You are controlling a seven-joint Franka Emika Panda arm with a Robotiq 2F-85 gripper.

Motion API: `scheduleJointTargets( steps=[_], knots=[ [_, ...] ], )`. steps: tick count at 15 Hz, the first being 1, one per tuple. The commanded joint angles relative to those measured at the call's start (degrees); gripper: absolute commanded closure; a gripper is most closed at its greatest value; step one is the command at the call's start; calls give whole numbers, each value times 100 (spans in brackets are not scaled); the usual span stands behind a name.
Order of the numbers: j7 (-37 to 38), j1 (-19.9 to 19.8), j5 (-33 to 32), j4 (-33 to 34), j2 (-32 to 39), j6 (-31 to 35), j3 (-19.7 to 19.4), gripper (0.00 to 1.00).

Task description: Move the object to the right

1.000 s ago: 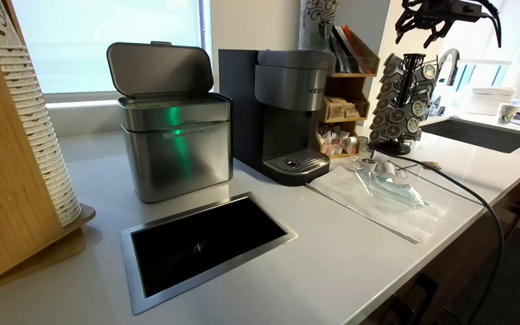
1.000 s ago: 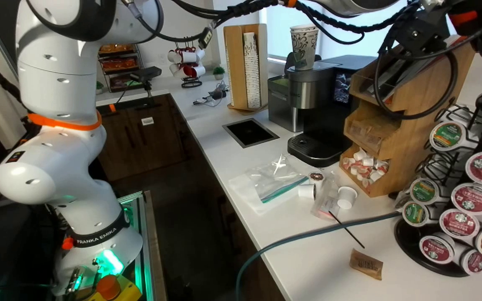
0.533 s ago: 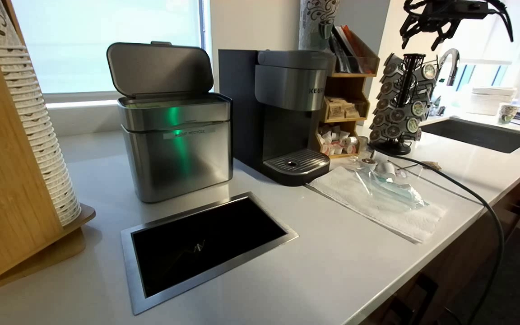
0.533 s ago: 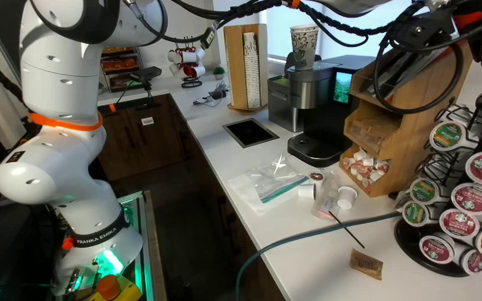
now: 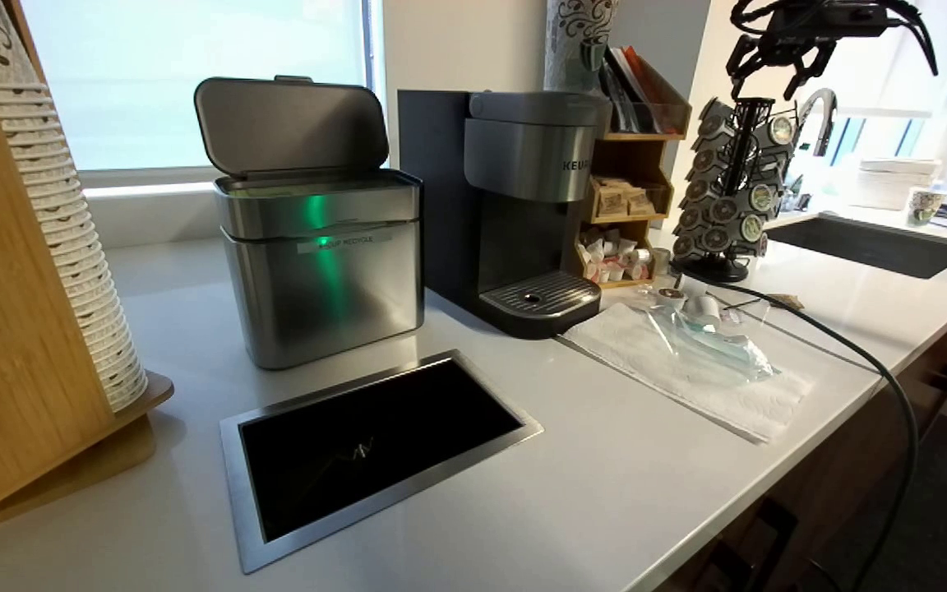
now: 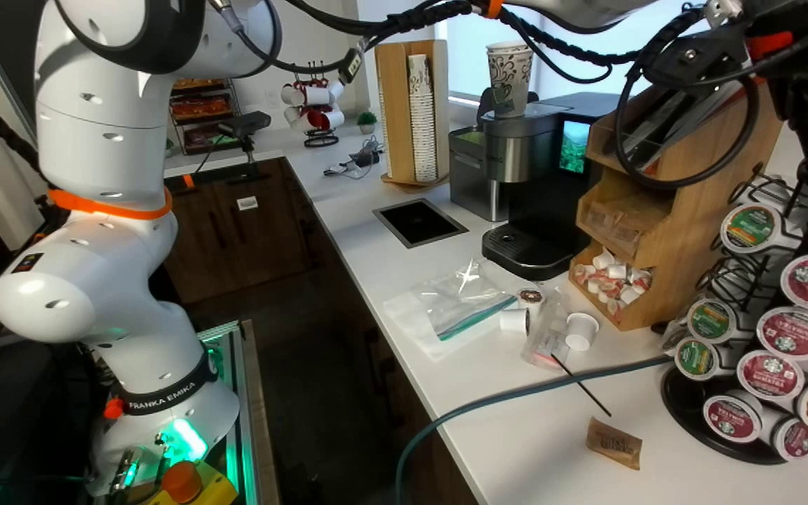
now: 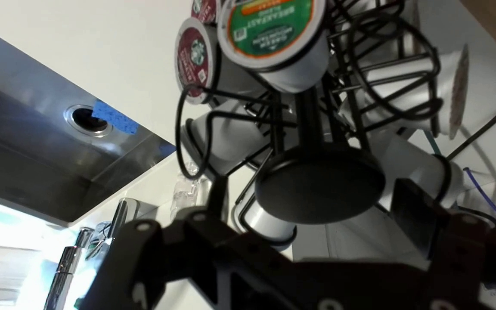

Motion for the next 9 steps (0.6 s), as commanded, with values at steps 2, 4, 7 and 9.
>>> scheduleJointTargets(
  steps=[2, 4, 7, 9],
  knots=[
    [46, 26, -10, 154, 118, -269, 21, 4],
    [74, 33, -22, 163, 141, -278, 20, 4],
    [114, 32, -10, 147, 163, -81, 18, 10],
    [120, 43, -27, 141, 164, -7, 16, 20]
  ],
)
